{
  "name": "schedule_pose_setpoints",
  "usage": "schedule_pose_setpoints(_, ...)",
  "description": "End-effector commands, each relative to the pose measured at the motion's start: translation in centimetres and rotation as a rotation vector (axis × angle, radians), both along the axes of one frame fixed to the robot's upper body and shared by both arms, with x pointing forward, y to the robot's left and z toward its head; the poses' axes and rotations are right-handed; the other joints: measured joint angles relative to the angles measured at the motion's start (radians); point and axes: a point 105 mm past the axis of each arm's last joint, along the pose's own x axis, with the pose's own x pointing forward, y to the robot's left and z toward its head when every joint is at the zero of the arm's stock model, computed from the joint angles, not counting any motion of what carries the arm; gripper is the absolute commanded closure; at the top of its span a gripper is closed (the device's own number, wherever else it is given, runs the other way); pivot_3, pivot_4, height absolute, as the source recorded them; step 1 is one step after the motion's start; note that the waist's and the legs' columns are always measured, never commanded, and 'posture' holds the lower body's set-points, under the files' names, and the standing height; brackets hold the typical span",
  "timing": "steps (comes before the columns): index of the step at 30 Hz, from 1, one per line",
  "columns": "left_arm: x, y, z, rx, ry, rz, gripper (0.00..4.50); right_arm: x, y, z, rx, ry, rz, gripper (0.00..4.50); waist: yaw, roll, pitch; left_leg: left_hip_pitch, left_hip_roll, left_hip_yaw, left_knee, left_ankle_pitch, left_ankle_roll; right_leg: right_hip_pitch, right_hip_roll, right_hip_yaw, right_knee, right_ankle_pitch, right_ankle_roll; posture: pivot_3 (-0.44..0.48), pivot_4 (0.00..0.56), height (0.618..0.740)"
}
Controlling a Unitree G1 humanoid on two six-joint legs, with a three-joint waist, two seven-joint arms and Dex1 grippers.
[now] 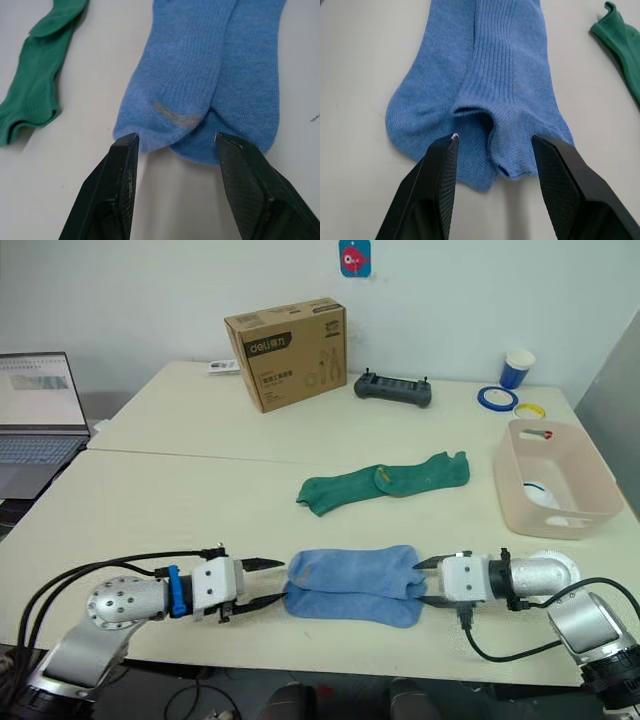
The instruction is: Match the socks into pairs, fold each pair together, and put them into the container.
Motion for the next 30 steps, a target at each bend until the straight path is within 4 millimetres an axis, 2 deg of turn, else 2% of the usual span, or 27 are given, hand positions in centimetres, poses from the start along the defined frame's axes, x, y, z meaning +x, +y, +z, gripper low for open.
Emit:
schedule_pose_setpoints(1, 0.4, -0.7, 0.5, 0.003, -0.065, -0.035, 2.01, -0.2, 0.9, -0.1, -0.031, -0.114, 0.087, 2.02, 0.000, 0.000, 0.000, 0.000, 0.000, 0.000, 0.000, 0.000, 0.000, 0.000, 0.000, 0.000, 0.000, 0.000, 0.000, 0.000, 0.150, 0.740)
schedule_pose_setpoints(9, 0.7, -1.2, 0.1, 0.020, -0.079, -0.069, 2.01, 0.7, 2.6, 0.0, 0.003, -0.194, 0.128, 2.02, 0.000, 0.000, 0.000, 0.001, 0.001, 0.000, 0.000, 0.000, 0.000, 0.001, 0.001, 0.001, 0.001, 0.000, 0.000, 0.000, 0.150, 0.740)
schedule_pose_setpoints(16, 0.8, -1.5, -0.1, 0.028, -0.086, -0.082, 2.01, 0.9, 3.2, 0.3, 0.026, -0.231, 0.174, 2.02, 0.002, 0.000, 0.000, 0.001, 0.001, 0.000, 0.000, 0.000, 0.000, 0.001, 0.001, 0.000, 0.001, 0.002, -0.005, 0.000, 0.150, 0.740)
schedule_pose_setpoints(20, 0.8, -1.6, 0.0, 0.021, -0.090, -0.090, 3.23, 0.3, 3.7, 0.5, 0.045, -0.234, 0.226, 2.02, 0.001, 0.000, 0.000, 0.001, 0.001, 0.000, 0.000, 0.000, 0.000, 0.001, 0.001, 0.000, 0.001, 0.003, -0.005, 0.000, 0.150, 0.740)
schedule_pose_setpoints(22, 0.7, -1.7, -0.1, 0.019, -0.089, -0.098, 3.91, 0.0, 3.7, 0.3, 0.033, -0.236, 0.253, 2.41, 0.001, 0.000, 0.000, 0.001, 0.001, 0.000, 0.000, 0.000, 0.000, 0.001, 0.001, 0.000, 0.001, 0.003, -0.005, 0.000, 0.150, 0.740)
schedule_pose_setpoints(24, 0.7, -1.7, -0.1, 0.017, -0.088, -0.100, 4.50, -0.1, 3.9, 0.4, 0.046, -0.245, 0.265, 2.99, 0.002, 0.000, 0.000, 0.001, 0.001, 0.000, 0.000, 0.000, 0.000, 0.001, 0.001, 0.000, 0.001, 0.003, -0.005, 0.000, 0.150, 0.740)
schedule_pose_setpoints(28, 0.9, -1.6, 0.1, 0.007, -0.090, -0.095, 4.50, 0.1, 3.8, 1.0, 0.069, -0.263, 0.261, 4.46, 0.002, 0.000, 0.000, 0.001, 0.001, 0.000, 0.000, 0.000, 0.000, 0.001, 0.001, 0.000, 0.002, 0.003, -0.005, 0.000, 0.150, 0.740)
schedule_pose_setpoints(30, 1.0, -1.5, 0.2, 0.002, -0.092, -0.090, 4.50, 0.3, 3.8, 1.2, 0.080, -0.272, 0.255, 4.49, 0.002, 0.000, 0.000, 0.001, 0.001, 0.000, 0.000, 0.000, 0.000, 0.001, 0.001, 0.000, 0.002, 0.003, -0.005, 0.000, 0.150, 0.740)
